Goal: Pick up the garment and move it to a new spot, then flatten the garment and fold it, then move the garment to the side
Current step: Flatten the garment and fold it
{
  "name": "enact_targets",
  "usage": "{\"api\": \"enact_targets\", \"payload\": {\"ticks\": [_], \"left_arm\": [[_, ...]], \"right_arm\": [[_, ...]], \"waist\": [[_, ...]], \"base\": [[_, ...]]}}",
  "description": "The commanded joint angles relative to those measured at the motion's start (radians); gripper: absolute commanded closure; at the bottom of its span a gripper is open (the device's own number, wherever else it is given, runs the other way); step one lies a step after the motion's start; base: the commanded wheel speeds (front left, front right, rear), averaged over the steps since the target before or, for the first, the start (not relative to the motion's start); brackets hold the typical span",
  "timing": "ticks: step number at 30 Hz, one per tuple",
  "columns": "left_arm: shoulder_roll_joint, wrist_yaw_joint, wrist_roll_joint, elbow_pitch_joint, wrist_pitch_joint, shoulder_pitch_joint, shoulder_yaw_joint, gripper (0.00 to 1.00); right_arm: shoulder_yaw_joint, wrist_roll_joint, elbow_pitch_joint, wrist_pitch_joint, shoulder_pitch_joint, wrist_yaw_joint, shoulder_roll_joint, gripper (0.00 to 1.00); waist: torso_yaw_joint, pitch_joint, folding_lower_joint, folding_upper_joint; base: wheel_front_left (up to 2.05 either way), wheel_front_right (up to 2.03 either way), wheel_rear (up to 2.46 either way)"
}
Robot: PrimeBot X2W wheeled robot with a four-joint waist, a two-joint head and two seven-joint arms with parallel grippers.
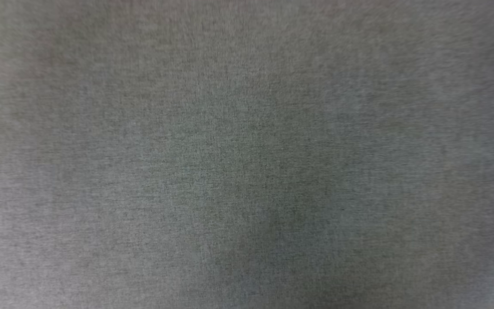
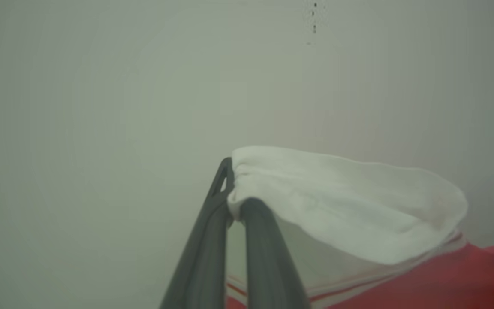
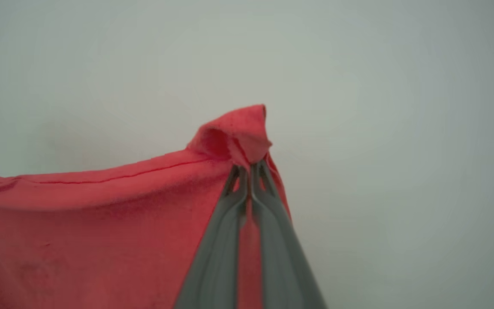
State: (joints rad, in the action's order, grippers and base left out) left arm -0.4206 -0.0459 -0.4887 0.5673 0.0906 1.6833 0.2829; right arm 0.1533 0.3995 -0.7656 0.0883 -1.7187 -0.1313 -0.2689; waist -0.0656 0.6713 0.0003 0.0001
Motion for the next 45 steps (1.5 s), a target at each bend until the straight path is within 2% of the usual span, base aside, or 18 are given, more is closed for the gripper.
{"api": "enact_targets", "payload": {"ticks": [1, 8, 14, 20, 26, 30, 33, 38, 45], "left_arm": [[0.004, -0.005, -0.006, 0.006, 0.003, -0.021, 0.002, 1.0], [0.023, 0.003, -0.045, 0.061, -0.014, -0.111, 0.007, 1.0], [0.045, 0.028, -0.097, 0.138, -0.012, -0.217, -0.003, 1.0], [0.073, 0.072, -0.16, 0.222, 0.01, -0.41, -0.011, 1.0], [0.086, 0.115, -0.225, 0.275, 0.049, -0.699, -0.023, 1.0], [0.078, 0.123, -0.256, 0.264, 0.07, -0.891, -0.037, 1.0], [0.072, 0.11, -0.267, 0.224, 0.089, -1.027, -0.042, 1.0], [0.047, 0.064, -0.28, 0.104, 0.081, -1.253, -0.048, 1.0], [0.011, -0.061, -0.307, -0.158, 0.017, -1.574, -0.07, 1.0]], "right_arm": [[0.021, 0.02, -0.016, -0.011, -0.015, 0.001, 0.003, 1.0], [0.127, 0.102, -0.123, -0.057, 0.017, 0.001, 0.0, 1.0], [0.216, 0.179, -0.184, -0.076, 0.116, 0.001, -0.006, 1.0], [0.31, 0.254, -0.184, -0.099, 0.319, 0.001, -0.04, 1.0], [0.386, 0.329, -0.146, -0.118, 0.596, 0.001, -0.072, 1.0], [0.418, 0.362, -0.114, -0.124, 0.771, 0.001, -0.09, 1.0], [0.424, 0.38, -0.086, -0.127, 0.882, 0.001, -0.113, 1.0], [0.409, 0.392, -0.03, -0.115, 1.061, 0.002, -0.143, 1.0], [0.337, 0.364, 0.076, -0.101, 1.305, 0.002, -0.182, 1.0]], "waist": [[0.009, 0.051, -0.0003, -0.0001], [0.016, 0.072, -0.0003, -0.0001], [0.019, 0.022, -0.0003, -0.0001], [0.037, -0.105, -0.0003, -0.0001], [0.045, -0.296, -0.0003, -0.0001], [0.044, -0.404, -0.0003, -0.0001], [0.047, -0.474, -0.0003, -0.0001], [0.047, -0.57, -0.0003, -0.0001], [0.043, -0.674, -0.0003, -0.0001]], "base": [[0.0, 0.0, 0.0], [0.0, 0.0, 0.0], [0.0, 0.0, 0.0], [0.0, 0.0, 0.0], [0.0, 0.0, 0.0], [0.0, 0.0, 0.0], [0.0, 0.0, 0.0], [0.0, 0.0, 0.0], [0.0, 0.0, 0.0]]}}
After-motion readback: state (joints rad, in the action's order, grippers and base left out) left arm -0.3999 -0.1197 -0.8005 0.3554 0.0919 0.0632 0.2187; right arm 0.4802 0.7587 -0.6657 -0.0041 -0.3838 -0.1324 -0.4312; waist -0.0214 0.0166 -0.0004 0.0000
